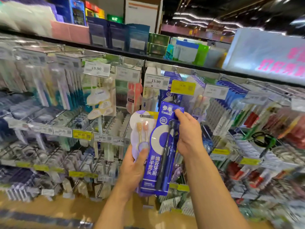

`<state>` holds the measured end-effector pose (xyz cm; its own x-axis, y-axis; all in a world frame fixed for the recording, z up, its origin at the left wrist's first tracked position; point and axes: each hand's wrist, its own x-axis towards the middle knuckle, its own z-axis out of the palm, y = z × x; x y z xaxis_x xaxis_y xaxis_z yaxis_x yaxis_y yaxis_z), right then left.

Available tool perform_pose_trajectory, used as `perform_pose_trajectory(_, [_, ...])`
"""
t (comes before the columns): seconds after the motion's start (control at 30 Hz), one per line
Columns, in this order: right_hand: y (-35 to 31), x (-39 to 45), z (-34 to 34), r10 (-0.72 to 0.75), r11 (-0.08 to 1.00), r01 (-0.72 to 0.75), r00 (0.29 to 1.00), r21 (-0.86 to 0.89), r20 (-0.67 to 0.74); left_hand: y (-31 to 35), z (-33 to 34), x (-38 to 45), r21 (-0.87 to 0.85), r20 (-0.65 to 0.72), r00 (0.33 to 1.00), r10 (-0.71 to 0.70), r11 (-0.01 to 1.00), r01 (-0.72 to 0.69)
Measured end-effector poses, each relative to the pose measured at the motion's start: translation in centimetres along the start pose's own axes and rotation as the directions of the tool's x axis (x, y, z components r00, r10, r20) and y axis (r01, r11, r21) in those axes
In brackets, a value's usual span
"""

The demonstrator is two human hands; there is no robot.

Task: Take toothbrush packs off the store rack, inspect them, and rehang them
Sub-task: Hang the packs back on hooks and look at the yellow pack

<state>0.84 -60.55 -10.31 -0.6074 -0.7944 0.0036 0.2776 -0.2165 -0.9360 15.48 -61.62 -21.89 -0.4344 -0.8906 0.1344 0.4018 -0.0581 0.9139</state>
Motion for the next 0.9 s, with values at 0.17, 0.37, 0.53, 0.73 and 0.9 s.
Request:
perform_pose_trajectory(0.17, [-0.4, 1.5, -1.0, -0.029, 1.000, 0.029, 0.999, -0.011, -0.040, 0.2, -1.5, 0.9, -0.087, -0.095, 0.995, -0.020, 0.996, 0.011])
perform_pose_trajectory(0.37, [0.3, 3.5, -1.5, -0.091, 0.994, 0.085, 0.992, -0.071, -0.092, 0.7, -3.2, 2.6, -0.097, -0.137, 0.991, -0.007, 0.995, -0.006])
perform_pose_trajectory(0.53, [1.3, 5.7, -1.4, -0.125, 0.990, 0.117, 0.985, -0.074, -0.118, 1.2, -2.9, 3.7, -0.085, -0.104, 0.994, 0.019, 0.996, -0.028])
perform_pose_trajectory(0.73, [1.2, 8.6, -0.7, -0.178, 0.983, 0.182, 0.971, 0.010, -0.162, 2.1, -2.1, 5.4, 0.003, -0.113, 0.993, 0.036, 0.999, -0.036])
perform_pose_trajectory(0.9, [1.3, 10.4, -0.4, -0.330, 0.943, 0.331, 0.934, -0.013, -0.140, 2.4, -1.0, 7.3, 0.035, -0.107, 0.994, 0.035, 0.999, -0.031])
